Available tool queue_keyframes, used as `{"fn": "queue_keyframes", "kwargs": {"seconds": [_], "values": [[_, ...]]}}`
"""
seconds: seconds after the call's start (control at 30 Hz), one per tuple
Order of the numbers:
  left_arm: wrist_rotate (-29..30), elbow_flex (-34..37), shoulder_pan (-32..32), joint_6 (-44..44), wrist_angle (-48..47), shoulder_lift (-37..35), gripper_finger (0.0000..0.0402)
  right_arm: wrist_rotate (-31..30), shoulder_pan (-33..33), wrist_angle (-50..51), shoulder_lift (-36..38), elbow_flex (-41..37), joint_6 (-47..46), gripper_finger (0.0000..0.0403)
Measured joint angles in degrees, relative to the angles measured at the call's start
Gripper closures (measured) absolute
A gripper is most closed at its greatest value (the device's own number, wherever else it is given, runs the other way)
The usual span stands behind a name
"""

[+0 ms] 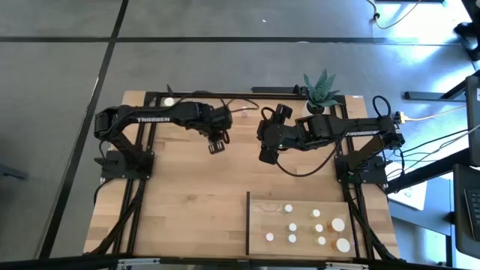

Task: Pick and place medicine bottles onto shelf by color
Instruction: Put the left pink pill bottle on the shelf aligned with the other pink pill bottle

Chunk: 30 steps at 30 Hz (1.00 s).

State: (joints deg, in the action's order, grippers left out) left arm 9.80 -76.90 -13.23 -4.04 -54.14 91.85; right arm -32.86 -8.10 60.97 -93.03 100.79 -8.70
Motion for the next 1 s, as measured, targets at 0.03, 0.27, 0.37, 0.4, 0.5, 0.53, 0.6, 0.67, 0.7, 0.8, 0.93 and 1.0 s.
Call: {"fn": "queue_keyframes", "kwargs": {"seconds": [0.03, 0.27, 0.37, 0.4, 0.5, 0.53, 0.6, 0.67, 0.7, 0.8, 0.93, 1.0], "values": [[0.00, -0.50, 0.93, -0.03, 0.14, 0.20, 0.0299, 0.00, 0.00, 0.00, 0.00, 0.00, 0.01, 0.0151], [-0.08, -2.18, 4.75, 0.07, 1.24, 3.43, 0.0299, 16.39, -1.37, 0.92, 0.48, -0.02, 0.13, 0.0151], [-1.67, -3.17, 5.43, 2.10, 1.42, 6.55, 0.0299, 20.98, -3.08, 0.86, 0.94, -0.02, 0.01, 0.0151], [-1.98, -3.47, 5.59, 2.99, 1.33, 7.65, 0.0299, 20.96, -3.83, 0.81, 0.96, -0.02, 0.04, 0.0151], [-2.14, -5.35, 6.02, 4.66, 1.57, 11.04, 0.0299, 20.56, -5.78, 0.92, 1.04, -0.02, 0.34, 0.0151], [-2.18, -6.16, 6.19, 5.55, 1.52, 12.07, 0.0299, 20.54, -6.26, 0.96, 1.13, -0.02, 0.32, 0.0151], [-2.47, -8.06, 6.49, 7.07, 1.54, 14.05, 0.0299, 20.57, -7.06, 0.96, 1.22, -0.02, 0.43, 0.0151], [-4.10, -10.03, 6.56, 8.35, 1.59, 16.02, 0.0299, 20.56, -7.49, 1.06, 1.22, -0.02, 0.90, 0.0151], [-4.88, -11.04, 6.59, 8.98, 1.56, 16.90, 0.0299, 20.52, -7.52, 1.09, 1.22, -0.02, 1.18, 0.0151], [-5.92, -13.87, 7.08, 10.83, 1.77, 19.51, 0.0299, 20.48, -7.50, 1.09, 1.22, -0.02, 1.40, 0.0151], [-5.96, -16.77, 7.69, 13.30, 1.93, 23.32, 0.0299, 20.48, -7.52, 1.09, 1.22, -0.02, 0.23, 0.0151], [-6.00, -17.18, 7.83, 14.02, 2.03, 24.62, 0.0299, 20.48, -7.52, 1.09, 1.22, -0.02, 0.21, 0.0151]]}}
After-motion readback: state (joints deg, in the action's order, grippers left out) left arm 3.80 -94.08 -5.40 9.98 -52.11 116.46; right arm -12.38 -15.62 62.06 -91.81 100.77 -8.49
